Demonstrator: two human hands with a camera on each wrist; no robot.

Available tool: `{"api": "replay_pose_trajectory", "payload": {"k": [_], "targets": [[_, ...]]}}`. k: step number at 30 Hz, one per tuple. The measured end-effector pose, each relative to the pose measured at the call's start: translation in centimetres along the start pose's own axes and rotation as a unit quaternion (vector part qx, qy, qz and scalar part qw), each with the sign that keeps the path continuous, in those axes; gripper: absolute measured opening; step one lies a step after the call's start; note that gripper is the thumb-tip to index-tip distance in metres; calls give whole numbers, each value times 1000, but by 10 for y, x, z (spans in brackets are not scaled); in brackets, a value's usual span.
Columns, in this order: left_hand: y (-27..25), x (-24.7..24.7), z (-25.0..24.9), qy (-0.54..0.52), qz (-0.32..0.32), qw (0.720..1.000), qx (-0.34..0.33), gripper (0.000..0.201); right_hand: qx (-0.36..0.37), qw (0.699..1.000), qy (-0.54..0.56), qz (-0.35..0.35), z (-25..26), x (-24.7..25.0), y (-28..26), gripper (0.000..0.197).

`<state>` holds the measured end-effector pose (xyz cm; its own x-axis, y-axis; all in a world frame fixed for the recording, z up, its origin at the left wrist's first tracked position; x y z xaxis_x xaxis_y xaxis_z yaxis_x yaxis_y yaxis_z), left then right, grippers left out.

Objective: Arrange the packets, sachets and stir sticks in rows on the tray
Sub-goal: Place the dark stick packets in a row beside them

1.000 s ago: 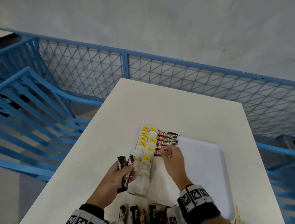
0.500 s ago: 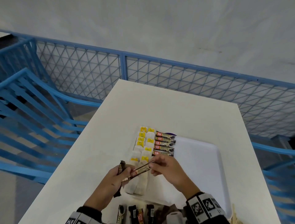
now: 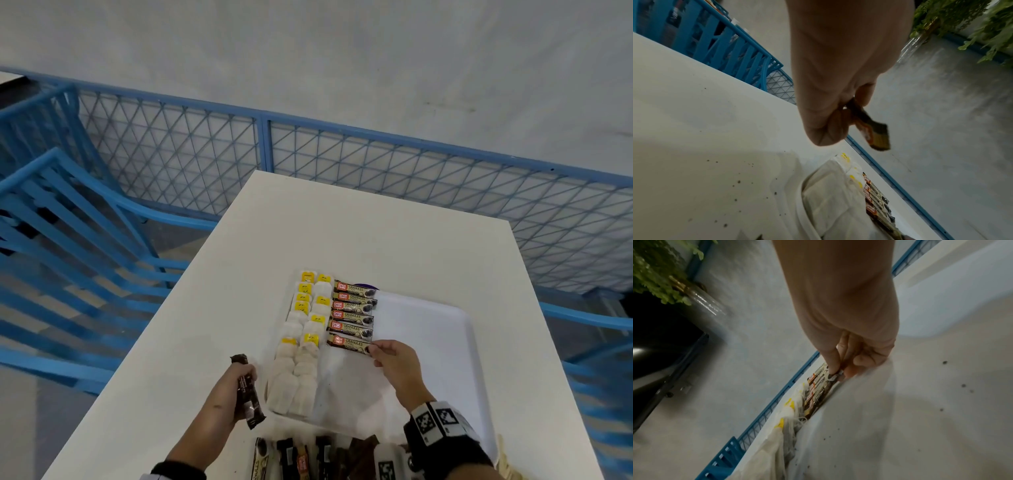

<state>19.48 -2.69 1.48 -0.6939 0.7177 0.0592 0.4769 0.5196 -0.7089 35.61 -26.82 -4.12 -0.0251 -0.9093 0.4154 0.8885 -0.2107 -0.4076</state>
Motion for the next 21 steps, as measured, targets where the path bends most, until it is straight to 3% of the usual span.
{"api": "replay_pose_trajectory", "payload": {"k": [3, 9, 12, 14, 16, 19, 21], "targets": [[1, -5, 2, -22, 18, 1000, -10, 28, 22, 999, -32, -17, 2, -8, 3, 9], [-14, -7, -3, 42, 114, 985, -120, 14, 36, 996, -48, -61, 10, -9, 0, 23], [-16, -5, -4, 71, 146, 973, -161, 19, 113, 989, -58, -79, 27, -8, -18, 23], [-15, -6, -5, 67, 151, 971, -170, 18, 144, 987, -65, -23, 38, -15, -37, 12], [-15, -8, -6, 57, 158, 970, -177, 19, 133, 981, -90, 109, 44, -25, -62, 18], [-16, -10, -7, 49, 171, 967, -184, 26, 31, 951, -20, 307, 46, -33, -96, 35], [-16, -11, -8, 56, 179, 963, -195, 25, -4, 930, 32, 366, 47, -33, -108, 25]]}}
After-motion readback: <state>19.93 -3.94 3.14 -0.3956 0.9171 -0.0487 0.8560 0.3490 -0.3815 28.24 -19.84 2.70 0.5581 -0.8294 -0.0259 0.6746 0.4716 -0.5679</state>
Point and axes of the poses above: each hand's wrist, its own y-axis towards the middle knuckle, its own x-axis out of the back of the hand, z = x × y, the point moved 4 cm from there along y, towards the middle knuckle, and after that the axes turned 11 degrees about -z, right-handed, at the moved point
